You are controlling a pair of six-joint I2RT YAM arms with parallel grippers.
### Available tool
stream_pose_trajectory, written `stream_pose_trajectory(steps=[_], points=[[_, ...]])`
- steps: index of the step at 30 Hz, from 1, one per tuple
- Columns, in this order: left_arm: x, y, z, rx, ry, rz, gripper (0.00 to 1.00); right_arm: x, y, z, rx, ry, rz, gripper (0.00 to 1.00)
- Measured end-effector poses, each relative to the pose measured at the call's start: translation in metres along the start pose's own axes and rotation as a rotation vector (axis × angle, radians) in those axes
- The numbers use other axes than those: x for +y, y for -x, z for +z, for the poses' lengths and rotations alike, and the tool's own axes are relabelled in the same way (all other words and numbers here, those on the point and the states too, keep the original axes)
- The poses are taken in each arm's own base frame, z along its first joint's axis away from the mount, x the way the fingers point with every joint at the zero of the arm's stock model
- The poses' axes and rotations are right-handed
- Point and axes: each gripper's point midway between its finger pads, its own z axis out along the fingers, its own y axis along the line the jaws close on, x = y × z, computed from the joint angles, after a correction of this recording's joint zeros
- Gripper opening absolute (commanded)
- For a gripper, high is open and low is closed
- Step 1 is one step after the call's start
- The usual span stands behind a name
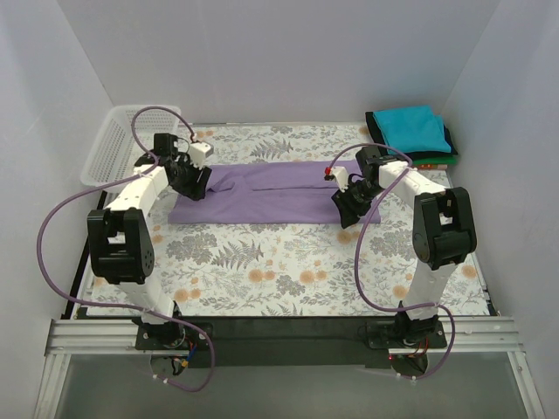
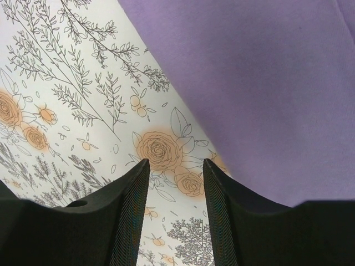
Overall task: Fold and stack the t-shirts
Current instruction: Fold the tshirt
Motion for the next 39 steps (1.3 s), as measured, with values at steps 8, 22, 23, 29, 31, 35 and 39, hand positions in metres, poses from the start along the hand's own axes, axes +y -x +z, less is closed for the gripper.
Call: stream_pose_trajectory(steps=[8, 22, 23, 29, 31, 35, 39], points=[[0.003, -0.018, 0.006, 0.043, 0.0, 0.153, 0.58, -0.002, -0.001, -0.001, 0.006, -0.011, -0.002, 0.49], [0.003, -0.032, 0.055, 0.121, 0.04, 0.28, 0.43, -0.009, 0.001, -0.004, 0.016, -0.046, -0.015, 0.49], [0.005, -0.033, 0.058, 0.129, 0.046, 0.279, 0.31, -0.01, 0.0, -0.004, 0.017, -0.048, -0.016, 0.49], [0.028, -0.009, 0.07, 0.111, 0.121, 0.272, 0.02, -0.012, -0.002, -0.004, 0.024, -0.054, -0.016, 0.5], [0.041, 0.013, 0.072, 0.075, 0.157, 0.282, 0.0, -0.012, -0.002, -0.004, 0.025, -0.054, -0.016, 0.49], [0.06, 0.053, 0.078, -0.003, 0.213, 0.299, 0.15, -0.013, -0.002, -0.004, 0.027, -0.057, -0.019, 0.5], [0.069, 0.068, 0.088, -0.037, 0.236, 0.297, 0.45, -0.014, -0.003, -0.004, 0.029, -0.061, -0.021, 0.5]])
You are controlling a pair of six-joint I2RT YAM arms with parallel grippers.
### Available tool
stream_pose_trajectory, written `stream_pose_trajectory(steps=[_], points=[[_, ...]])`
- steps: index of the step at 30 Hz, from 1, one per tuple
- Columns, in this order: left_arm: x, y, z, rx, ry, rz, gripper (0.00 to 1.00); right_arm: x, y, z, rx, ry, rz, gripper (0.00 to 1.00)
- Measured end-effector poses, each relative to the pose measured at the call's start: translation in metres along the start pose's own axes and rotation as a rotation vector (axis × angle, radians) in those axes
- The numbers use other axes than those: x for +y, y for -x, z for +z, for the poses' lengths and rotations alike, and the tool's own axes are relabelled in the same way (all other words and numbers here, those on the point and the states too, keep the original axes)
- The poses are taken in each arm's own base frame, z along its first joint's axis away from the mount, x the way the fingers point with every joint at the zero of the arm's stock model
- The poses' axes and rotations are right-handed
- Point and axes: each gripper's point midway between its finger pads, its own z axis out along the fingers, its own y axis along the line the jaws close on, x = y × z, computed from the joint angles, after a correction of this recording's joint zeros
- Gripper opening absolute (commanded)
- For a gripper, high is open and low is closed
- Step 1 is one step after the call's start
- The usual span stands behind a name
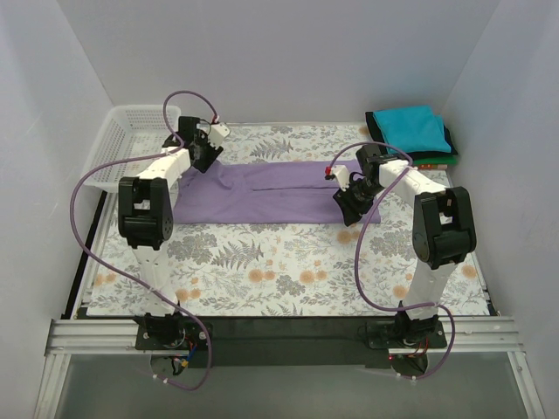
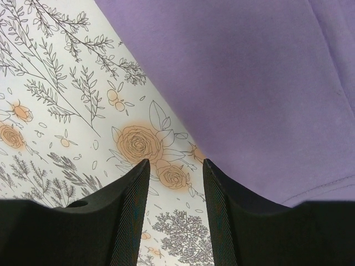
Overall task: Fold and stack the t-shirts
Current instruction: Fold the tshirt
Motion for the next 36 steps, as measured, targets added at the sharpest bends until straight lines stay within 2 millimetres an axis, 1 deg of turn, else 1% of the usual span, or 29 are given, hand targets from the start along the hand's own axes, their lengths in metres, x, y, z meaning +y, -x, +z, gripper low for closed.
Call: stream_pose_trajectory(steps=[3, 6, 8, 10, 13, 15, 16, 18, 21, 24, 25, 28, 31, 33, 34, 36], points=[[0.002, -0.002, 0.007, 0.014, 0.016, -0.039, 0.47, -0.003, -0.002, -0.001, 0.008, -0.012, 0.003, 0.49], [-0.002, -0.006, 0.001, 0.024, 0.003, -0.091, 0.47, -0.008, -0.005, -0.003, 0.012, -0.027, 0.014, 0.49], [-0.006, -0.012, -0.014, 0.032, -0.021, -0.133, 0.46, -0.014, -0.008, -0.006, 0.015, -0.042, 0.027, 0.47], [-0.015, -0.023, -0.04, 0.043, -0.048, -0.176, 0.46, -0.02, -0.01, -0.009, 0.016, -0.062, 0.041, 0.46], [-0.032, -0.04, -0.079, 0.049, -0.087, -0.227, 0.46, -0.029, -0.012, -0.012, 0.02, -0.09, 0.058, 0.46], [-0.044, -0.05, -0.095, 0.051, -0.11, -0.259, 0.45, -0.035, -0.013, -0.01, 0.024, -0.108, 0.067, 0.46], [-0.051, -0.054, -0.098, 0.056, -0.129, -0.27, 0.45, -0.037, -0.013, -0.007, 0.029, -0.116, 0.068, 0.46], [-0.066, -0.064, -0.095, 0.077, -0.169, -0.29, 0.45, -0.044, -0.017, -0.002, 0.047, -0.132, 0.073, 0.45], [-0.092, -0.092, -0.084, 0.146, -0.225, -0.312, 0.44, -0.054, -0.024, 0.009, 0.083, -0.156, 0.077, 0.45], [-0.113, -0.118, -0.076, 0.216, -0.27, -0.325, 0.44, -0.061, -0.024, 0.008, 0.088, -0.192, 0.073, 0.44], [-0.116, -0.122, -0.073, 0.222, -0.275, -0.322, 0.43, -0.061, -0.025, 0.009, 0.092, -0.198, 0.071, 0.44], [-0.115, -0.122, -0.072, 0.211, -0.267, -0.313, 0.42, -0.063, -0.026, 0.009, 0.099, -0.214, 0.061, 0.42], [-0.117, -0.124, -0.075, 0.192, -0.261, -0.289, 0.42, -0.062, -0.029, 0.008, 0.091, -0.243, 0.032, 0.39], [-0.121, -0.127, -0.08, 0.182, -0.262, -0.276, 0.42, -0.06, -0.033, 0.007, 0.079, -0.259, 0.014, 0.38], [-0.125, -0.13, -0.084, 0.182, -0.268, -0.271, 0.42, -0.057, -0.038, 0.006, 0.078, -0.269, 0.005, 0.37], [-0.136, -0.137, -0.095, 0.19, -0.295, -0.266, 0.42, -0.053, -0.046, 0.004, 0.078, -0.281, -0.011, 0.37]])
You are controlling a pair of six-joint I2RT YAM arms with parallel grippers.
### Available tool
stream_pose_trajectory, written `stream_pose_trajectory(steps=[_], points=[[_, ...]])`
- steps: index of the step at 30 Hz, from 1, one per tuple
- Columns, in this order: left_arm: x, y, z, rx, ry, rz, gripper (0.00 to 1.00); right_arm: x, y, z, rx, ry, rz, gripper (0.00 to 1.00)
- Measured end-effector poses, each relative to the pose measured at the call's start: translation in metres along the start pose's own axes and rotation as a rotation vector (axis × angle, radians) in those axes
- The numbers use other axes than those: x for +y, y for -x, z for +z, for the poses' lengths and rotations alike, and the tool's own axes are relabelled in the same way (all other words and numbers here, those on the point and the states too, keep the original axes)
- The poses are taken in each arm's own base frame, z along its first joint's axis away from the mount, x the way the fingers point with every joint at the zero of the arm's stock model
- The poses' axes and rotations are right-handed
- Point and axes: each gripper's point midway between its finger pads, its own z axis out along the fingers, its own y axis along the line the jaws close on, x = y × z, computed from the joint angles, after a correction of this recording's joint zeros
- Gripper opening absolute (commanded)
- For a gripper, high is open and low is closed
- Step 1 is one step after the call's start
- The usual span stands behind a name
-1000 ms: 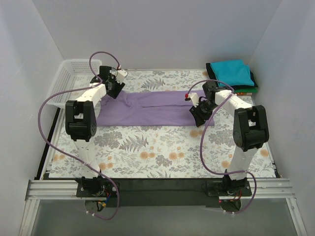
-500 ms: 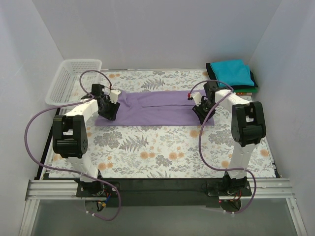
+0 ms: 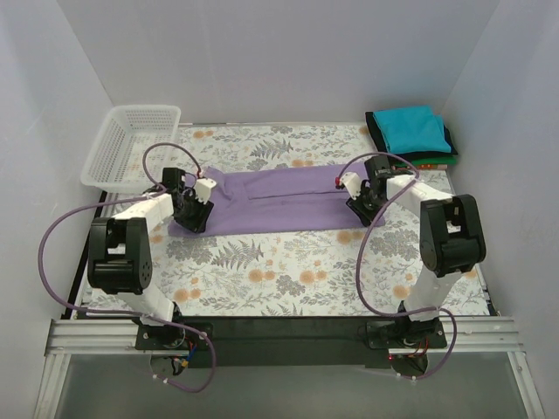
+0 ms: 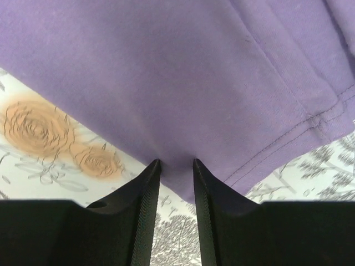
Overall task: Fold and stack the t-shirts
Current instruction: Fold the tshirt
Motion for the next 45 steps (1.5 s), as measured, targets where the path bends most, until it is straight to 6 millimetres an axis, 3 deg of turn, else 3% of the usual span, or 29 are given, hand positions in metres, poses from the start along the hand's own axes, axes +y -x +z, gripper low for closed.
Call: stream_pose_trajectory(steps=[5, 8, 10, 12, 14, 15, 19, 21, 24, 31, 39, 45], points=[[-0.034, -0.032, -0.02, 0.06, -0.093, -0.007, 0.42, 0.019, -0.03, -0.011, 0.033, 0.001, -0.028, 0.34], [-0.055, -0.048, -0.037, 0.1, -0.158, -0.015, 0.43, 0.038, -0.054, -0.02, 0.08, 0.041, -0.045, 0.37], [-0.067, -0.05, -0.05, 0.104, -0.204, -0.026, 0.45, 0.055, -0.071, -0.029, 0.127, 0.102, -0.048, 0.46], [-0.075, -0.04, -0.064, 0.08, -0.235, -0.039, 0.47, 0.069, -0.072, -0.038, 0.136, 0.174, -0.035, 0.48], [-0.073, -0.011, -0.079, 0.014, -0.248, -0.049, 0.47, 0.071, -0.05, -0.052, 0.096, 0.233, -0.009, 0.48], [-0.069, 0.01, -0.086, -0.029, -0.25, -0.053, 0.47, 0.065, -0.023, -0.061, 0.046, 0.246, 0.006, 0.47], [-0.039, 0.094, -0.098, -0.195, -0.227, -0.081, 0.49, 0.029, 0.117, -0.095, -0.288, 0.223, -0.007, 0.46], [-0.023, 0.124, -0.091, -0.24, -0.223, -0.116, 0.49, 0.034, 0.168, -0.108, -0.409, 0.261, -0.011, 0.46], [-0.003, 0.148, -0.064, -0.252, -0.229, -0.185, 0.49, 0.054, 0.218, -0.106, -0.507, 0.353, 0.018, 0.46], [0.016, 0.148, -0.01, -0.195, -0.261, -0.33, 0.49, 0.112, 0.274, -0.045, -0.528, 0.542, 0.18, 0.47], [0.05, 0.166, -0.001, -0.25, -0.238, -0.419, 0.49, 0.167, 0.319, 0.02, -0.52, 0.632, 0.284, 0.45], [0.051, 0.162, 0.011, -0.232, -0.251, -0.437, 0.49, 0.195, 0.323, 0.056, -0.477, 0.636, 0.315, 0.46]])
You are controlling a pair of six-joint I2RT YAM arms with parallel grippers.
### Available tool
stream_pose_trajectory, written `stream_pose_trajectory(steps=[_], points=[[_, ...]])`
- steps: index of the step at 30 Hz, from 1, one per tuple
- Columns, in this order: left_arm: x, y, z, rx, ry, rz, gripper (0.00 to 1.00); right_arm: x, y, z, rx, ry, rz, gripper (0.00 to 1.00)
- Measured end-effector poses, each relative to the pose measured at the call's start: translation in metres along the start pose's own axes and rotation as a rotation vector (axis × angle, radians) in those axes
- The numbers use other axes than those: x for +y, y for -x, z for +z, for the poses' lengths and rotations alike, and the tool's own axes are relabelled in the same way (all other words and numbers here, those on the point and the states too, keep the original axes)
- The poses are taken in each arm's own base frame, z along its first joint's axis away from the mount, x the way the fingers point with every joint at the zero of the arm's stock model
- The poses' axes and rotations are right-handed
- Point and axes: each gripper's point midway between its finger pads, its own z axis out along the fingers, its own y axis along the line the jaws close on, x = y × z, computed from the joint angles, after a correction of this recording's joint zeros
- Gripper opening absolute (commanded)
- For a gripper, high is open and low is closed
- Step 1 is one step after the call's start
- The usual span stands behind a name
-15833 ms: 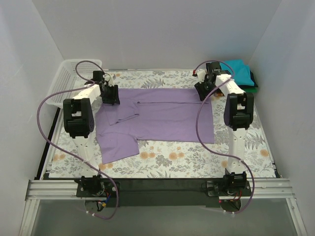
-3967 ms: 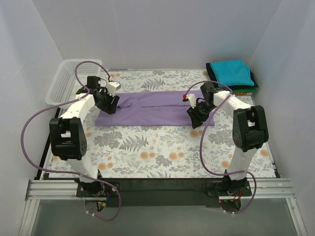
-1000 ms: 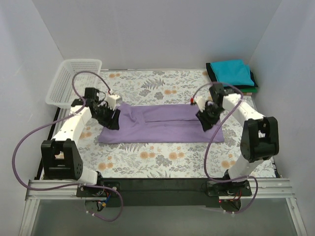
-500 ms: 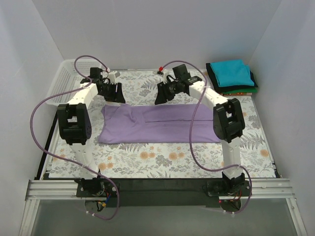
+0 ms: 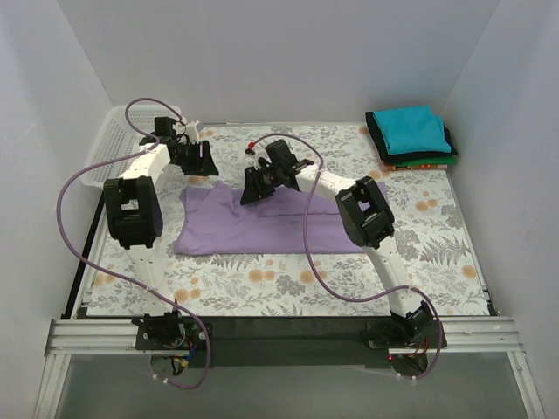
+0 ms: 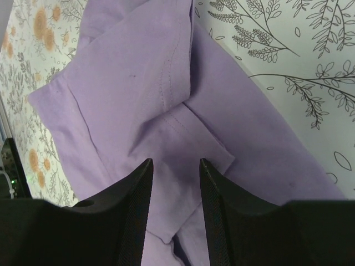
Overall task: Fold and stack the t-shirts
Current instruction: Fold the tshirt
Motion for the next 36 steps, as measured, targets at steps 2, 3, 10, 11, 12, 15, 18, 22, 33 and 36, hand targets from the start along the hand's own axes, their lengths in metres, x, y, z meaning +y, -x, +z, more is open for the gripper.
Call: stream_pose_trajectory(steps=[2, 3, 10, 11, 12, 15, 18, 22, 33, 36], points=[[0.0, -0.001, 0.001, 0.003, -0.007, -0.003, 0.49, -0.001, -0.001, 0.005, -0.002, -0.01, 0.003, 0.46], [-0.001, -0.001, 0.002, 0.004, -0.011, -0.003, 0.49, -0.002, -0.001, 0.005, -0.006, -0.015, 0.003, 0.46], [-0.003, -0.001, 0.002, 0.001, -0.024, -0.004, 0.49, -0.006, 0.006, 0.006, -0.034, -0.04, 0.003, 0.46], [-0.004, 0.0, 0.002, 0.0, -0.024, -0.003, 0.49, -0.007, 0.007, 0.006, -0.038, -0.043, 0.0, 0.46], [-0.004, 0.0, 0.002, -0.001, -0.026, -0.004, 0.49, -0.008, 0.008, 0.006, -0.041, -0.047, -0.002, 0.46], [-0.004, -0.001, 0.003, 0.0, -0.026, -0.005, 0.49, -0.012, 0.008, 0.006, -0.044, -0.061, -0.012, 0.46], [-0.003, -0.001, 0.003, 0.002, -0.027, -0.006, 0.49, -0.015, 0.003, 0.007, -0.04, -0.069, -0.013, 0.45], [-0.003, -0.001, 0.003, 0.001, -0.026, -0.009, 0.5, -0.016, 0.003, 0.006, -0.048, -0.077, -0.017, 0.45], [-0.003, 0.0, 0.003, -0.001, -0.026, -0.014, 0.5, -0.024, 0.003, -0.006, -0.066, -0.164, -0.024, 0.45], [-0.004, 0.0, 0.003, -0.001, -0.027, -0.014, 0.5, -0.024, 0.003, -0.007, -0.067, -0.161, -0.022, 0.41]])
